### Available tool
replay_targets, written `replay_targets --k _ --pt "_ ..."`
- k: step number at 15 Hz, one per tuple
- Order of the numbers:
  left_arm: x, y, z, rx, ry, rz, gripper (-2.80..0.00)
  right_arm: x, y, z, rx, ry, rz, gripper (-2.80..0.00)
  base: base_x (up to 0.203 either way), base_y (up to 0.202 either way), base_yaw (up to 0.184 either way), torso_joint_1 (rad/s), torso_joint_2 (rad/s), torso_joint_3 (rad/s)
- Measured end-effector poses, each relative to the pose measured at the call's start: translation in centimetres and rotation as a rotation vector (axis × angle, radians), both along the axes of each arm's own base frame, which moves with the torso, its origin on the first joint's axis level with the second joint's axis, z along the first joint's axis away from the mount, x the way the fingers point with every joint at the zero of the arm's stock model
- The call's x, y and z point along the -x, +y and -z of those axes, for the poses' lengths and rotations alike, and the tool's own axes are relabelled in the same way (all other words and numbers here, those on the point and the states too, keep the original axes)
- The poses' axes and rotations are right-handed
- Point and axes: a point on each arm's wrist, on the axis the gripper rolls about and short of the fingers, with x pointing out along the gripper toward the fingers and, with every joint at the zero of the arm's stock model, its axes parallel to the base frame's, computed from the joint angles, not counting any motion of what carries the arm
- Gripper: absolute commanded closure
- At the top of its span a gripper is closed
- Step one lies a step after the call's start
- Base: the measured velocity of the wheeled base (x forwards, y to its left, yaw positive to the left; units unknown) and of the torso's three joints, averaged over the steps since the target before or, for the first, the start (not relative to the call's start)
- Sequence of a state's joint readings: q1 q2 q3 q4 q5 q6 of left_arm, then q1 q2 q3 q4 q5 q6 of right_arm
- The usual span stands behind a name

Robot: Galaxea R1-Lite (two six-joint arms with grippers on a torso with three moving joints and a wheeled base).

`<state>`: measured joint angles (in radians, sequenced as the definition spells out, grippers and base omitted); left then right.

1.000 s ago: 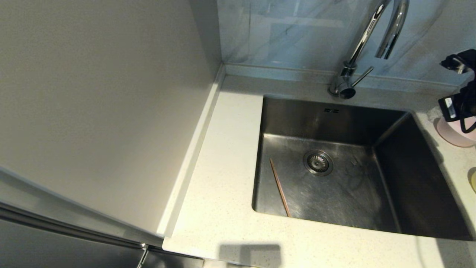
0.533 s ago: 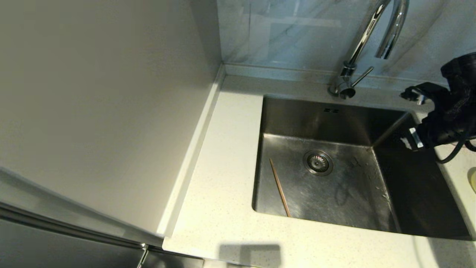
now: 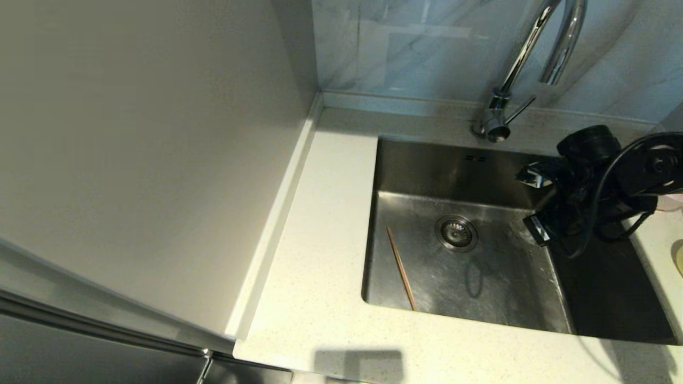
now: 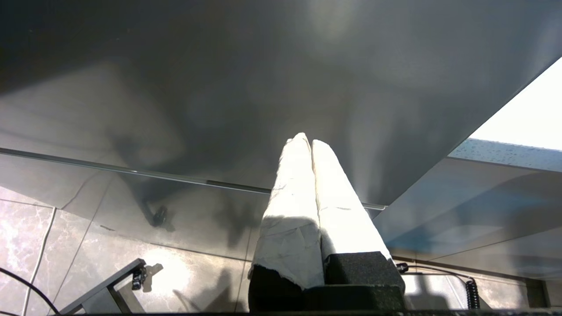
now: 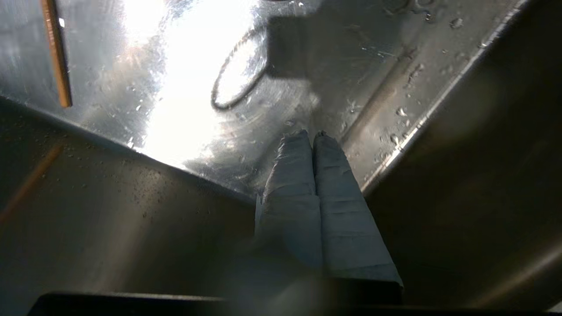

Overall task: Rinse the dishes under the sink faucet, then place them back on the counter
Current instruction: Put the chopsticks back to the table from the sink

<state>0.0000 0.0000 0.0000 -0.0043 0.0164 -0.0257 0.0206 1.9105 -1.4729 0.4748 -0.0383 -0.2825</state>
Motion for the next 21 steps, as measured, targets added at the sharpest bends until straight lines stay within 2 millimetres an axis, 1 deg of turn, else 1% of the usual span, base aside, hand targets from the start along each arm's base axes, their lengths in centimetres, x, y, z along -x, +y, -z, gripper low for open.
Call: replay_targets --k 1,3,5,8,10,12,14,15,17,19,21 --pt "0.0 0.0 0.0 0.0 0.0 0.0 0.0 -0.6 0.0 0.6 0.001 0.01 -0.004 0.0 0.0 0.0 0.0 0.0 0.0 0.0" --pt "0.0 0.0 0.0 0.0 0.0 0.0 0.0 -1.1 0.1 1.4 0.009 0.031 -0.016 0.0 0.0 0.0 0.0 0.0 0.0 0.0" --pt "0.0 0.0 0.0 0.0 0.0 0.0 0.0 -1.1 0.1 1.9 0.016 0.049 -0.028 0.0 0.0 0.0 0.0 0.0 0.0 0.0" --pt "0.0 0.0 0.0 0.0 0.0 0.0 0.0 -0.8 0.0 2.0 0.013 0.045 -0.022 0.0 0.0 0.0 0.0 0.0 0.0 0.0" --pt "0.0 0.0 0.0 0.0 0.0 0.0 0.0 -1.0 -1.0 2.3 0.015 0.003 0.006 0.0 0.0 0.0 0.0 0.0 0.0 0.0" --pt "0.0 0.0 0.0 0.0 0.0 0.0 0.0 -0.9 -2.4 3.4 0.02 -0.019 0.043 0.0 0.0 0.0 0.0 0.0 0.0 0.0" --pt "0.0 0.0 0.0 0.0 0.0 0.0 0.0 -0.3 -3.9 4.0 0.039 -0.004 0.069 0.0 0.0 0.0 0.0 0.0 0.0 0.0" --pt "0.0 0.0 0.0 0.0 0.0 0.0 0.0 0.1 -4.3 3.9 0.043 0.002 0.078 0.0 0.0 0.0 0.0 0.0 0.0 0.0" --pt "0.0 0.0 0.0 0.0 0.0 0.0 0.0 0.7 -4.4 3.5 0.047 0.02 0.079 0.0 0.0 0.0 0.0 0.0 0.0 0.0" --pt "0.0 0.0 0.0 0.0 0.0 0.0 0.0 1.6 -4.2 3.4 0.045 0.076 0.075 0.0 0.0 0.0 0.0 0.0 0.0 0.0" --pt "0.0 0.0 0.0 0.0 0.0 0.0 0.0 3.2 -4.1 3.1 0.05 0.175 0.093 0.0 0.0 0.0 0.0 0.0 0.0 0.0"
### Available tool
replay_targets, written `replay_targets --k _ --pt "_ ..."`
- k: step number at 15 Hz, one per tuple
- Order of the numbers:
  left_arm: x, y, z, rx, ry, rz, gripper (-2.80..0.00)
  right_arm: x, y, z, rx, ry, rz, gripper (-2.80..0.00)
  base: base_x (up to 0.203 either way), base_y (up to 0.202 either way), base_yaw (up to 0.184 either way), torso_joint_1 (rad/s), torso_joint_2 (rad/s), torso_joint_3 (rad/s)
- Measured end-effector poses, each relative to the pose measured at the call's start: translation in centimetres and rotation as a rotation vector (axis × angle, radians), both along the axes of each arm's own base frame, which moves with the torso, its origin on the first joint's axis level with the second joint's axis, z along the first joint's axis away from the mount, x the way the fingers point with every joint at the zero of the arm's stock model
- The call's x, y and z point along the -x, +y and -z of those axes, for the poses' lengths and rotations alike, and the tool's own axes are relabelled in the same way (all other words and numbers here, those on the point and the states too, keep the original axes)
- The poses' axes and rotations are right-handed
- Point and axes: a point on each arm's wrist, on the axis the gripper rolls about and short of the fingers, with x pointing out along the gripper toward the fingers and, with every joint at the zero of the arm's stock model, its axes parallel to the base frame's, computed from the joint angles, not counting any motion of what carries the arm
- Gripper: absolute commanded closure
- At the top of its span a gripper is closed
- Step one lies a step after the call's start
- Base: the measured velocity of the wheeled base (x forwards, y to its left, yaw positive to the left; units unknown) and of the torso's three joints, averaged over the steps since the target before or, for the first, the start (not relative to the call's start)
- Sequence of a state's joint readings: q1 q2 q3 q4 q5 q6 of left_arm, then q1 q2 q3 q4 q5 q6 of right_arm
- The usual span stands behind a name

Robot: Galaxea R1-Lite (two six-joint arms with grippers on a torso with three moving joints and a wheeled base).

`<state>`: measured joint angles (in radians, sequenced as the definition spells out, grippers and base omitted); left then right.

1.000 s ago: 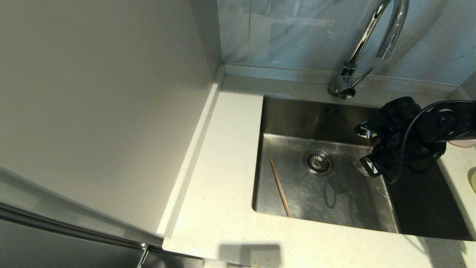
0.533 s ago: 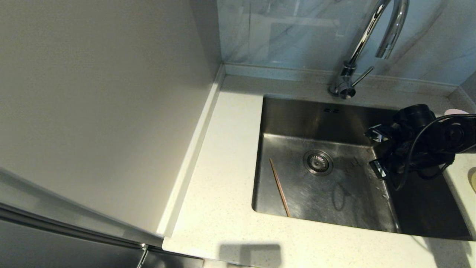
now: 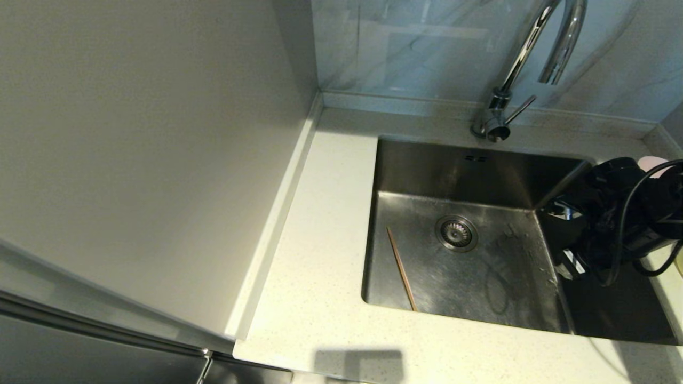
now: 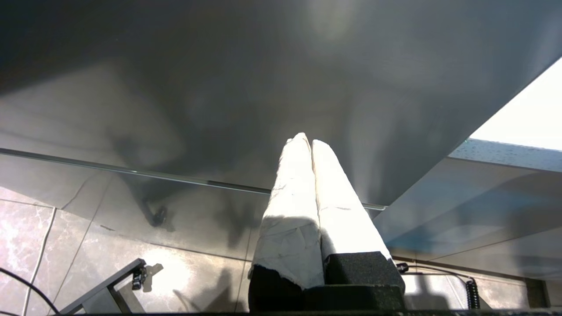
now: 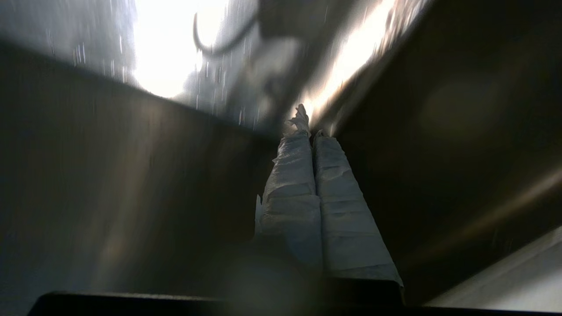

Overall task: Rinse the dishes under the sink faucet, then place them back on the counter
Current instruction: Put the chopsticks back to the table from the sink

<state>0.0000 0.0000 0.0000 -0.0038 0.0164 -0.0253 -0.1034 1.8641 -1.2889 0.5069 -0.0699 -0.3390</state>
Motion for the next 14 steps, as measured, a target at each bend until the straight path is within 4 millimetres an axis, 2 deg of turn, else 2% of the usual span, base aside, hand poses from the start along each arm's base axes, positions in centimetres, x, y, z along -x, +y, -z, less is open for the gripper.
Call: replay_targets --k 3,7,11,14 --pt "0.0 0.0 0.0 0.0 0.0 0.0 0.0 2.1 -0.4 -1.5 0.008 0.026 0.03 0.0 0.0 0.0 0.0 0.0 0.0 0.0" --pt "0.0 0.0 0.0 0.001 0.0 0.0 0.0 2.9 -0.4 -3.9 0.017 -0.093 0.033 0.0 0.0 0.0 0.0 0.0 0.0 0.0" --pt "0.0 0.0 0.0 0.0 0.0 0.0 0.0 2.8 0.6 -3.1 -0.036 -0.078 -0.059 0.0 0.0 0.0 0.0 0.0 0.0 0.0" --pt "0.0 0.0 0.0 0.001 0.0 0.0 0.0 2.8 1.2 -1.1 -0.082 -0.009 -0.202 0.0 0.0 0.0 0.0 0.0 0.0 0.0"
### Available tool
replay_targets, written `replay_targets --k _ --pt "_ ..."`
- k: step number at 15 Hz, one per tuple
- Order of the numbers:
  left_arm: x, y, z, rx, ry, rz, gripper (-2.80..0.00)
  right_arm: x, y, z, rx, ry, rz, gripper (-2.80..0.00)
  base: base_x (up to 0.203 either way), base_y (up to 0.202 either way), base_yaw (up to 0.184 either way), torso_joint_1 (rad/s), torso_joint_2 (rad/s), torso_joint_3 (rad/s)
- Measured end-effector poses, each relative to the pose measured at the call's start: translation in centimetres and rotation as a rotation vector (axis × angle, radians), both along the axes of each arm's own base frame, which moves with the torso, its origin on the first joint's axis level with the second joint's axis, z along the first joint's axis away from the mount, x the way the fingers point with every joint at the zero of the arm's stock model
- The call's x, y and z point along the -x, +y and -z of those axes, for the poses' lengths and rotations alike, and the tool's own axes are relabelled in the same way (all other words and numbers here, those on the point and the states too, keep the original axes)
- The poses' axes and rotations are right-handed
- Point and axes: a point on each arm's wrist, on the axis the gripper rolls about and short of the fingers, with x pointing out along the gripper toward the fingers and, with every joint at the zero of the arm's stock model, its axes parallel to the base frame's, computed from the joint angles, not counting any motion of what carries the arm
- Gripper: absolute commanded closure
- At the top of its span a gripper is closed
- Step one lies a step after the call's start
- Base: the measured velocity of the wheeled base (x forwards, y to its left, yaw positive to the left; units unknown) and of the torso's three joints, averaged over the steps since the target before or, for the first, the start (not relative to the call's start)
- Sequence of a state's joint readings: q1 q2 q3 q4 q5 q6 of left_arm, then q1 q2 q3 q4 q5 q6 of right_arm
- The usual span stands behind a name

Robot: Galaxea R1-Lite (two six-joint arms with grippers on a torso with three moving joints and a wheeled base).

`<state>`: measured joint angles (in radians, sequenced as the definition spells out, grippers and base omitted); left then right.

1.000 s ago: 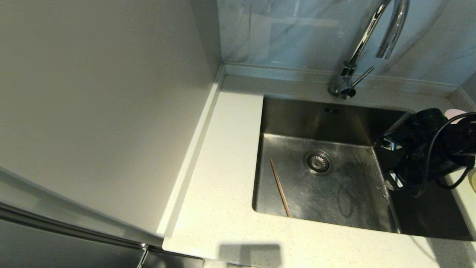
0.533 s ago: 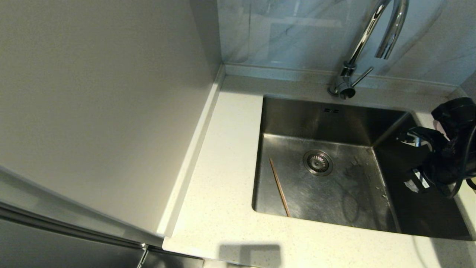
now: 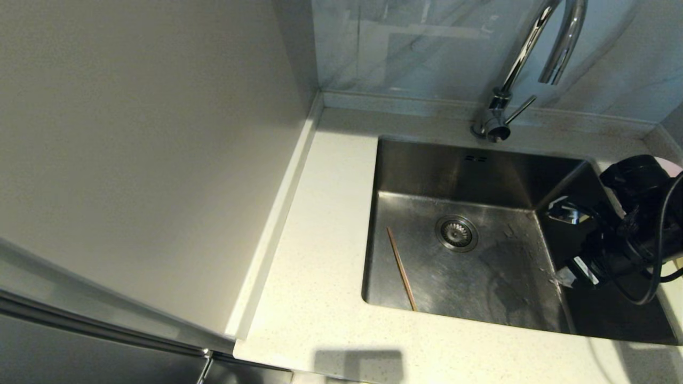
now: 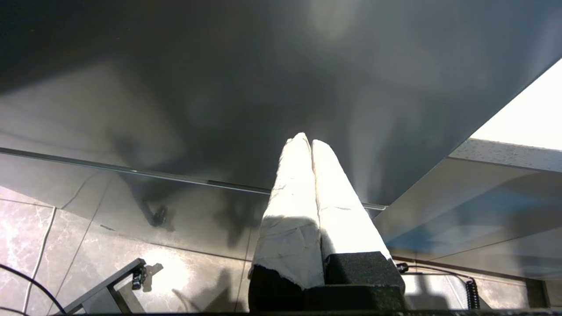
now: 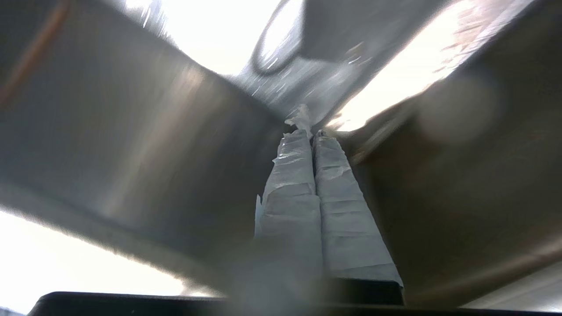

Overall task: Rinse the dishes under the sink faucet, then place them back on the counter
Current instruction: Put the chopsticks back to the table from the sink

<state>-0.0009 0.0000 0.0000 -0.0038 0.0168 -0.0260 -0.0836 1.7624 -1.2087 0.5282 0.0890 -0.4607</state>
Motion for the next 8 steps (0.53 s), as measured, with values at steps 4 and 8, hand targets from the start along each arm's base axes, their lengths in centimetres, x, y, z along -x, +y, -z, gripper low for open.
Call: replay_targets --k 4,8 --pt "0.0 0.0 0.0 0.0 0.0 0.0 0.0 1.8 0.3 2.8 -0.033 0.076 -0.11 0.0 0.0 0.0 0.0 0.0 0.0 0.0" --pt "0.0 0.0 0.0 -0.001 0.0 -0.001 0.0 -0.3 -0.5 4.0 -0.062 -0.068 -0.17 0.0 0.0 0.0 0.0 0.0 0.0 0.0"
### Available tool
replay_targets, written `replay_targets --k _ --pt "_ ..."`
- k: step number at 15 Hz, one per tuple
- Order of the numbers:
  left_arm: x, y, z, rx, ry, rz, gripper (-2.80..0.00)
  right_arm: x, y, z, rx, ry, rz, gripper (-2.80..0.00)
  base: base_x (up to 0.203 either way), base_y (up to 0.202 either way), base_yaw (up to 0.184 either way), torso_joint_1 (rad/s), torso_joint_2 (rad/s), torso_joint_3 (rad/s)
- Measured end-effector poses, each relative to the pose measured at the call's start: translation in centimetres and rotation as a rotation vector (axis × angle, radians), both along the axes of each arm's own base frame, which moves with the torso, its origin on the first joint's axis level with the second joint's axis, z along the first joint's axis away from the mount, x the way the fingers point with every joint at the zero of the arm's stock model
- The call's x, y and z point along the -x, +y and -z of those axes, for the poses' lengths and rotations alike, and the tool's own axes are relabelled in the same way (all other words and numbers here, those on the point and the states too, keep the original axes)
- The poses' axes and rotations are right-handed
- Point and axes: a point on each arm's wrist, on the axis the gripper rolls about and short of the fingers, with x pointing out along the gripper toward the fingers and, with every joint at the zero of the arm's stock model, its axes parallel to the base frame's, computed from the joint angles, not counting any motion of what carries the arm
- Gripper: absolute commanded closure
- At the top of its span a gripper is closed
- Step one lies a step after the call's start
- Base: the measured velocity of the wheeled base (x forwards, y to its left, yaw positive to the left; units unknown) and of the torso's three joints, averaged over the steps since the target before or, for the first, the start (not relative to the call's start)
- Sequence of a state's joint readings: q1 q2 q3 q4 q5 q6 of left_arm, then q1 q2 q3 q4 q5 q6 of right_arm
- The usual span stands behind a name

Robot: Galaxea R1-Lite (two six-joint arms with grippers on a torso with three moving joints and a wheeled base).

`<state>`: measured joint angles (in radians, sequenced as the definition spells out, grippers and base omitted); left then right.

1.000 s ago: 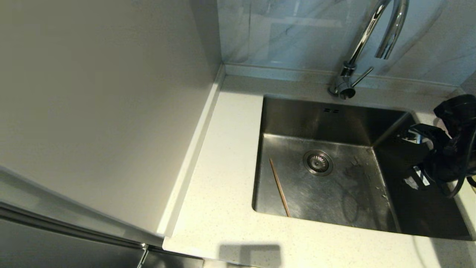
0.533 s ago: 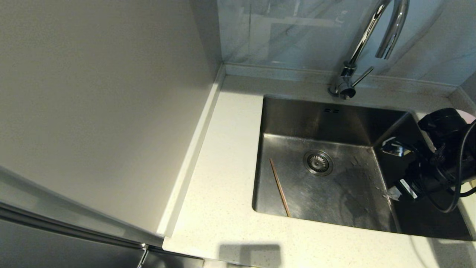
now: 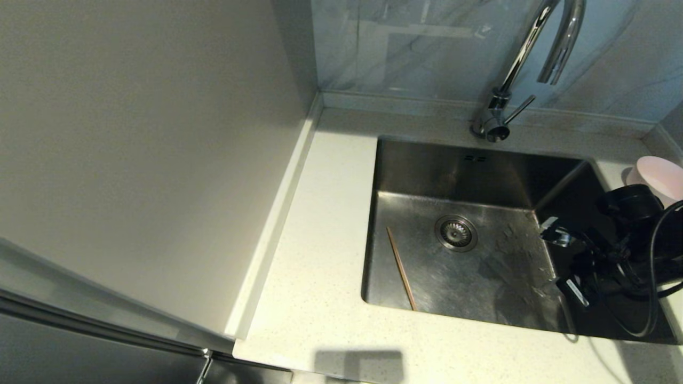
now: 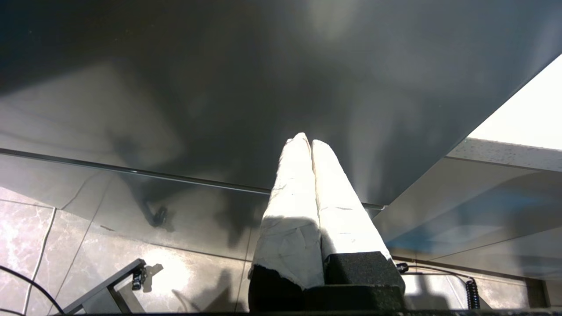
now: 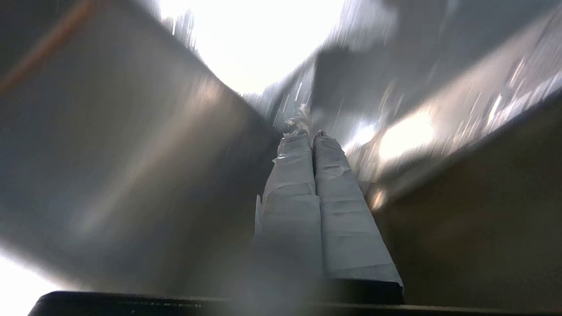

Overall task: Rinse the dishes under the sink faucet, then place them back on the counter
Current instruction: Put the chopsticks back to the table from the sink

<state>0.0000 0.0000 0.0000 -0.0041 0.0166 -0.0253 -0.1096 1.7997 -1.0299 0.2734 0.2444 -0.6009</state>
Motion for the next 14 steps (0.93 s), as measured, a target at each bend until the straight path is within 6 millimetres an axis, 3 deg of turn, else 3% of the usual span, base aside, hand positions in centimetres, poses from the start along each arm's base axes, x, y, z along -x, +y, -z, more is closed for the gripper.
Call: replay_targets --k 2,5,11,14 --pt "0.0 0.0 0.0 0.0 0.0 0.001 0.0 -1.4 0.2 0.7 -0.02 -0.011 -0.047 0.0 0.0 0.0 0.0 0.0 0.0 0.0" --pt "0.0 0.0 0.0 0.0 0.0 0.0 0.0 -3.2 2.4 1.2 -0.056 0.033 -0.084 0.0 0.0 0.0 0.0 0.0 0.0 0.0" --pt "0.0 0.0 0.0 0.001 0.0 0.0 0.0 -5.2 11.3 -0.1 -0.193 0.133 -0.068 0.0 0.0 0.0 0.0 0.0 0.0 0.0" --pt "0.0 0.0 0.0 0.0 0.0 0.0 0.0 -5.4 14.3 -0.7 -0.227 0.131 -0.051 0.0 0.0 0.0 0.0 0.0 0.0 0.0"
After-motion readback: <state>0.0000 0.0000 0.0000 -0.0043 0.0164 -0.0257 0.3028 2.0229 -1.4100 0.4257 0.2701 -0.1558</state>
